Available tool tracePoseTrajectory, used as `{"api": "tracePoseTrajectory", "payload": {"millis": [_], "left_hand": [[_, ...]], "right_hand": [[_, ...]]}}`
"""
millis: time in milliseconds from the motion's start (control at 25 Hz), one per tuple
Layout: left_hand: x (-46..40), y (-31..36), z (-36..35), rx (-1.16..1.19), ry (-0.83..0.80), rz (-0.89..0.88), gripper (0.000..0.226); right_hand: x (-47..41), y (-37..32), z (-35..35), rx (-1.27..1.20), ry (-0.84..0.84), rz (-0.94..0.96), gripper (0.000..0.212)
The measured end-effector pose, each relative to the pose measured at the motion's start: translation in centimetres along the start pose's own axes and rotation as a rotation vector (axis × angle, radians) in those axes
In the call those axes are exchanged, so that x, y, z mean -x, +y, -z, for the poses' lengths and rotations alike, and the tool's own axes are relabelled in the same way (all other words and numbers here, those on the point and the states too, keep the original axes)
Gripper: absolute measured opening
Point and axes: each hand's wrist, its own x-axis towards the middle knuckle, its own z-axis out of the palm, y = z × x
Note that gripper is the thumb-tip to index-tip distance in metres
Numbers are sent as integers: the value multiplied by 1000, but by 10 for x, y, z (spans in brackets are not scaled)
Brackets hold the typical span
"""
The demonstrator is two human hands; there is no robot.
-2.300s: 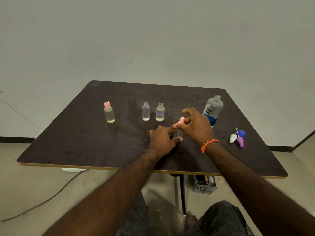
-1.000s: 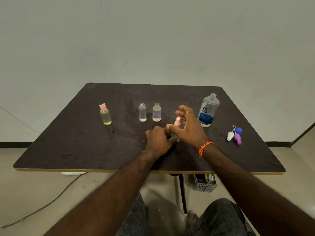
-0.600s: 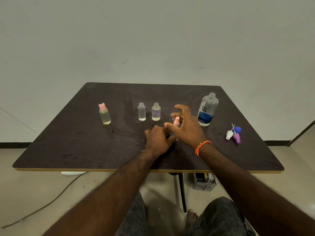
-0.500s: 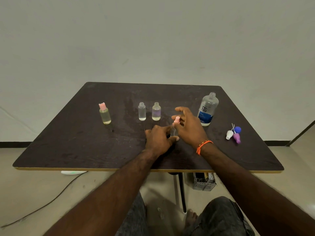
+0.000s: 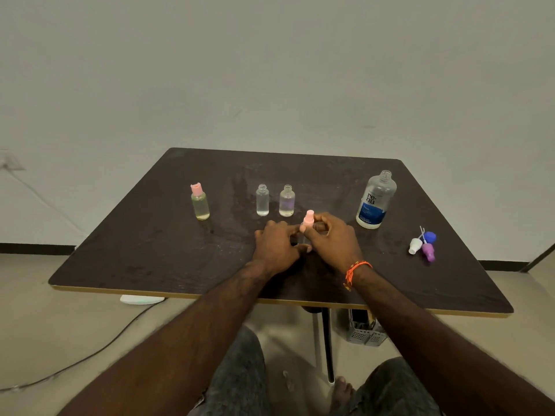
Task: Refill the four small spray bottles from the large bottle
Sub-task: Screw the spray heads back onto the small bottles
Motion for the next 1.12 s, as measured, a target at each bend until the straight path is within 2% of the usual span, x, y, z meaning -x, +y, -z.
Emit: {"api": "tracePoseTrajectory", "payload": {"millis": [320, 440, 560, 680, 960, 1120], "left_hand": [[17, -64, 52, -116, 200, 189, 21], [18, -84, 59, -73, 336, 256, 36], [13, -95, 61, 47, 425, 308, 30], [7, -103, 58, 84, 429, 292, 19], [-4, -115, 56, 79, 382, 310, 35], [-5, -118, 60, 49, 353, 305, 29]], "right_hand": [[-12, -50, -81, -86, -123, 103, 36], [-25, -65, -111, -137, -137, 101, 37], [-39, -79, -132, -153, -129, 100, 39], [-56, -87, -149, -175, -131, 107, 40], [-85, -97, -172, -119, -141, 165, 40], [-86, -97, -176, -97, -151, 145, 45]]}}
